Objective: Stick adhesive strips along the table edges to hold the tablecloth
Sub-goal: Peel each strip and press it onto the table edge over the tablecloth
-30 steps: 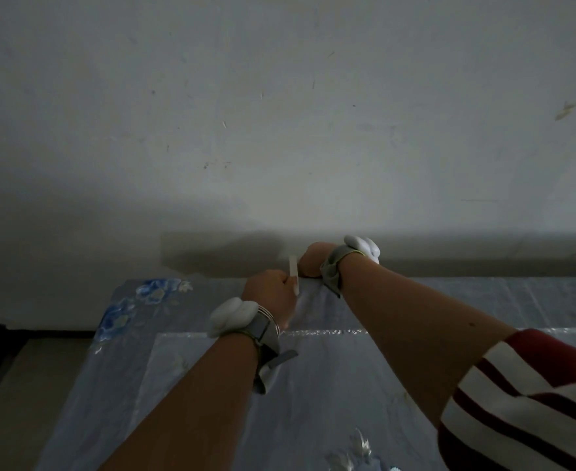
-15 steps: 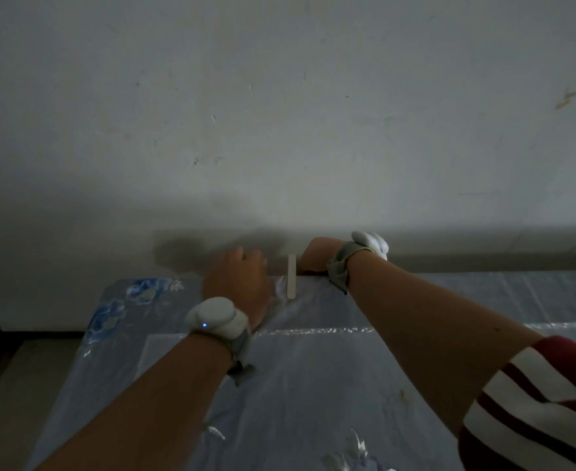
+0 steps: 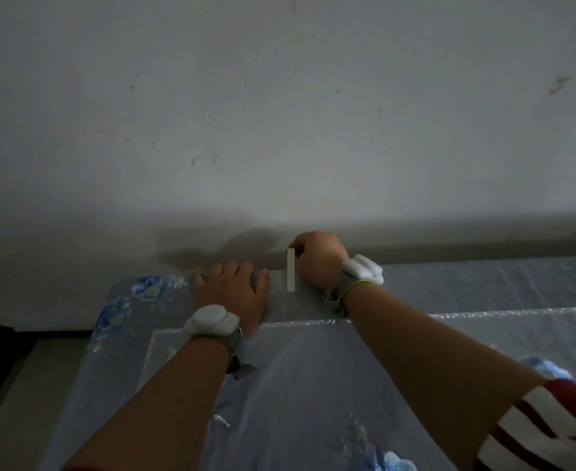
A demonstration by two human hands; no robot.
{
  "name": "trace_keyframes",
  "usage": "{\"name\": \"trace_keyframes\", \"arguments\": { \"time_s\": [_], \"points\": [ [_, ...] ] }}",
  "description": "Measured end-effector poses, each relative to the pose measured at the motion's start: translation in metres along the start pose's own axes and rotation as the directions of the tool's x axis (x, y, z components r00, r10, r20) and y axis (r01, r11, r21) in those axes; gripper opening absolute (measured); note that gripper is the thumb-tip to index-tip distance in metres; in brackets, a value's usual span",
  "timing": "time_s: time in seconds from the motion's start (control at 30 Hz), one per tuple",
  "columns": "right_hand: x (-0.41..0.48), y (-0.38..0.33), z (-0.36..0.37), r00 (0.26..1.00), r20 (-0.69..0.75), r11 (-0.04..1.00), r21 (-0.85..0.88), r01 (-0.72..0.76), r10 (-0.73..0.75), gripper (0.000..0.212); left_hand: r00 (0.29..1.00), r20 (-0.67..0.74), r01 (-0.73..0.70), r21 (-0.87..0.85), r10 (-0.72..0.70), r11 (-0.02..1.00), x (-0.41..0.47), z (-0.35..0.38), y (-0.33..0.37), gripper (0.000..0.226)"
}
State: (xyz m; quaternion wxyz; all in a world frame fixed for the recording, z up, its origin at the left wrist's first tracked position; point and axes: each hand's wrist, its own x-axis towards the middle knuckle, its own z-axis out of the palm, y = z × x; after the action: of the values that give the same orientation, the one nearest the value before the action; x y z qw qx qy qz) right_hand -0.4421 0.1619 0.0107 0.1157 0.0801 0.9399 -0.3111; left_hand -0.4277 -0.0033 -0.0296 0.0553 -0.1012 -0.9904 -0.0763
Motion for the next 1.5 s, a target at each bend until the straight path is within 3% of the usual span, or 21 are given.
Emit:
{"name": "trace_keyframes", "arguments": {
  "time_s": [0.33,0.6,1.13,1.37,1.5],
  "points": [
    [-0.004,0.001,0.001,0.999,-0.033,1.000,0.000,-0.006,0.006,0.033,1.000,-0.008,0.001,0.033,-0.001,0.999,0.002,0.002,-0.001,0.042],
    [-0.006,-0.001,-0.001,0.996,0.071,0.988,-0.141,0.057,-0.048,0.034,1.000,-0.020,-0.009,0.014,0.009,1.000,0.002,0.005,-0.002,0.047],
    [0.000,0.001,-0.002,0.992,0.105,0.988,-0.131,0.086,-0.072,0.033,1.000,-0.007,-0.004,0.021,0.004,1.000,0.003,0.004,-0.002,0.049],
    [-0.001,0.003,-0.004,0.960,0.234,0.950,-0.234,0.206,-0.151,0.039,0.999,0.045,0.017,0.029,-0.018,0.999,0.004,0.003,-0.002,0.048],
    [-0.037,0.023,-0.009,0.942,0.160,0.921,-0.216,0.326,-0.296,0.049,0.999,0.043,0.022,0.039,-0.024,0.999,0.001,0.002,-0.005,0.053]
  ]
}}
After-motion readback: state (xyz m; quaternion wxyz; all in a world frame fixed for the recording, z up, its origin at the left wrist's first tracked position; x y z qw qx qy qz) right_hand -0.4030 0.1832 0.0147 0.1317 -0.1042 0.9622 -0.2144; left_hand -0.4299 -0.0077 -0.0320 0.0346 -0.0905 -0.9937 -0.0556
